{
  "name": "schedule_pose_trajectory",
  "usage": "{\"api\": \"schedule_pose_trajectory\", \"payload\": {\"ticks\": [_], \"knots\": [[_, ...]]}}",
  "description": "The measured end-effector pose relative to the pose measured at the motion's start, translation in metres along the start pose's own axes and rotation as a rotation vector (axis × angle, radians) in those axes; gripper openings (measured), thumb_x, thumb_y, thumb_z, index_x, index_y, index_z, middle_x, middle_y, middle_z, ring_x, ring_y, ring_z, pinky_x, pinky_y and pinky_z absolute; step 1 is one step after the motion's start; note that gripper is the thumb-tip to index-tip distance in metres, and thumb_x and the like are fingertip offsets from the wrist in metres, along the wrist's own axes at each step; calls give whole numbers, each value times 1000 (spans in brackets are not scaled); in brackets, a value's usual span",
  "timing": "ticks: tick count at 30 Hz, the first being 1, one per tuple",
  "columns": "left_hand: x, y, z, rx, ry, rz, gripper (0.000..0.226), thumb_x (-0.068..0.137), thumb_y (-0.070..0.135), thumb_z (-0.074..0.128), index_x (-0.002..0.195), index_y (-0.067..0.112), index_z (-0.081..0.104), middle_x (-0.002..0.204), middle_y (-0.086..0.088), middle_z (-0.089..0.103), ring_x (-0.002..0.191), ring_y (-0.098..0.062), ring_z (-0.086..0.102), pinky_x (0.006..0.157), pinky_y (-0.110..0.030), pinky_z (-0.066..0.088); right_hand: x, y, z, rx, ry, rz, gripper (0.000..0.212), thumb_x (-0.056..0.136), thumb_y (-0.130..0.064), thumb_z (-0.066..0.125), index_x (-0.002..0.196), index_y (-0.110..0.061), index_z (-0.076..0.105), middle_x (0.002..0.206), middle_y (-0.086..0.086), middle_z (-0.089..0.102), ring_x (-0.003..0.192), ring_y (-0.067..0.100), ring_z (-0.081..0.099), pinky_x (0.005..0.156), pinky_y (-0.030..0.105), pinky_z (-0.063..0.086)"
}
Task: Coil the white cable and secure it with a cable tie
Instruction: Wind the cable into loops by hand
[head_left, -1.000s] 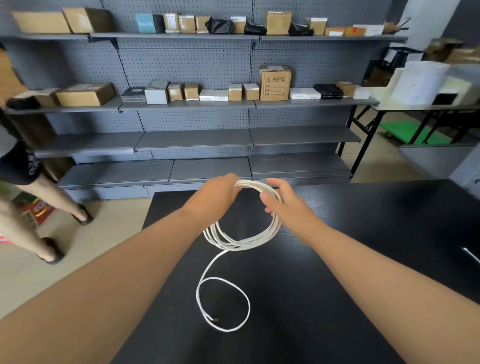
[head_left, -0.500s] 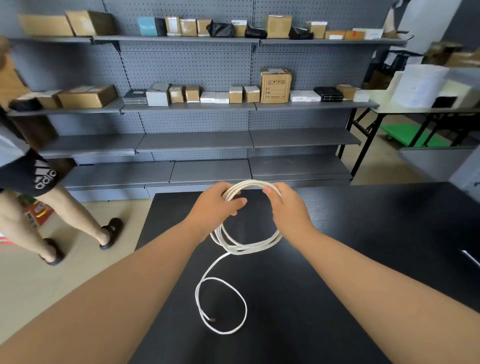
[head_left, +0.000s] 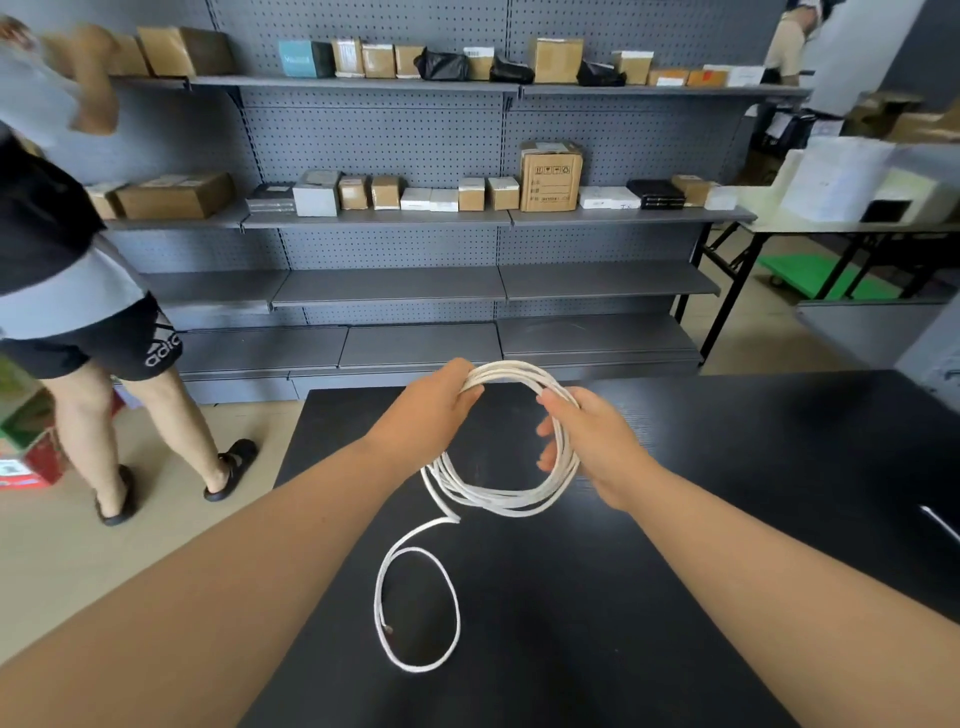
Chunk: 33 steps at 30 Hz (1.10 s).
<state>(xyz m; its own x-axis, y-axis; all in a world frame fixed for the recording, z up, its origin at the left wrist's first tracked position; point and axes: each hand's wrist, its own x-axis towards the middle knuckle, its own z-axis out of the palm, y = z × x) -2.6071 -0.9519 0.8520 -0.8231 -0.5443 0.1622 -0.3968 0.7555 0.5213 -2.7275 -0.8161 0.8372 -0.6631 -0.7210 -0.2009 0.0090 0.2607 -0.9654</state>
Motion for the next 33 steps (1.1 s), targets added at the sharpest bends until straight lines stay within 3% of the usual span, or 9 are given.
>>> {"api": "schedule_pose_trajectory", "payload": {"ticks": [3, 7, 9, 12, 21, 24, 27, 30, 33], "knots": [[1, 5, -4, 96, -27, 98, 21, 99, 26, 38, 101, 7, 46, 77, -10, 51, 70, -27, 45, 61, -35, 33, 0, -6, -2, -104, -23, -88, 9, 92, -36, 52, 97, -28, 54, 92, 0, 63, 68, 19, 63, 82, 44, 55], [2, 12, -9, 150, -62, 131, 25, 100, 27, 38, 105, 5, 48, 84, -13, 56, 75, -29, 49, 67, -38, 39, -1, -10, 6, -510, 7, -222, 27, 93, -31, 50, 116, -17, 47, 87, -3, 54, 86, 25, 59, 86, 45, 52], [2, 13, -9, 142, -53, 129, 25, 99, 28, 39, 105, 6, 49, 87, -13, 59, 78, -31, 53, 69, -39, 41, -2, -9, 9, -622, 64, -260, 25, 97, -27, 43, 115, -11, 45, 86, 3, 52, 85, 30, 55, 79, 46, 51], [-1, 14, -5, 74, -31, 69, 23, 98, 28, 41, 107, 9, 50, 84, -8, 56, 77, -28, 51, 66, -35, 39, -3, -9, 9, -696, 172, -316, 26, 100, -27, 35, 113, -8, 47, 84, 6, 50, 77, 29, 46, 67, 32, 36], [-15, 12, 8, -571, 26, -250, 15, 93, 27, 54, 104, 17, 55, 88, -4, 63, 67, -13, 60, 65, -23, 48, 1, -4, 5, -454, 372, -307, 17, 100, -25, 34, 94, -13, 44, 65, -4, 42, 65, 22, 41, 49, 24, 28], [-15, 12, 11, -502, 57, -249, 17, 97, 25, 44, 103, 12, 53, 79, -2, 58, 64, -11, 56, 52, -8, 42, 2, 2, 9, -304, 391, -221, 19, 99, -26, 35, 86, -14, 43, 67, -2, 43, 63, 21, 43, 54, 32, 40], [-11, 10, 10, -348, 91, -222, 20, 100, 28, 37, 98, 12, 49, 76, -2, 52, 63, -16, 51, 53, -17, 42, 2, 6, 13, -104, 292, -94, 22, 98, -26, 38, 77, -21, 44, 69, 3, 47, 56, 21, 50, 61, 41, 53], [-9, 7, 6, -289, 84, -203, 18, 100, 29, 36, 93, 16, 46, 73, 2, 49, 73, -28, 57, 60, -28, 47, 2, 3, 9, -94, 191, -51, 15, 96, -24, 42, 83, -21, 48, 75, 3, 56, 57, 19, 59, 54, 31, 47], [-8, 8, 1, -300, 76, -184, 17, 100, 27, 37, 96, 14, 48, 77, 1, 50, 84, -32, 64, 46, -11, 42, 2, -1, 6, -122, 143, -95, 4, 93, -21, 51, 97, -21, 50, 89, 2, 59, 66, 15, 63, 62, 29, 48]]}}
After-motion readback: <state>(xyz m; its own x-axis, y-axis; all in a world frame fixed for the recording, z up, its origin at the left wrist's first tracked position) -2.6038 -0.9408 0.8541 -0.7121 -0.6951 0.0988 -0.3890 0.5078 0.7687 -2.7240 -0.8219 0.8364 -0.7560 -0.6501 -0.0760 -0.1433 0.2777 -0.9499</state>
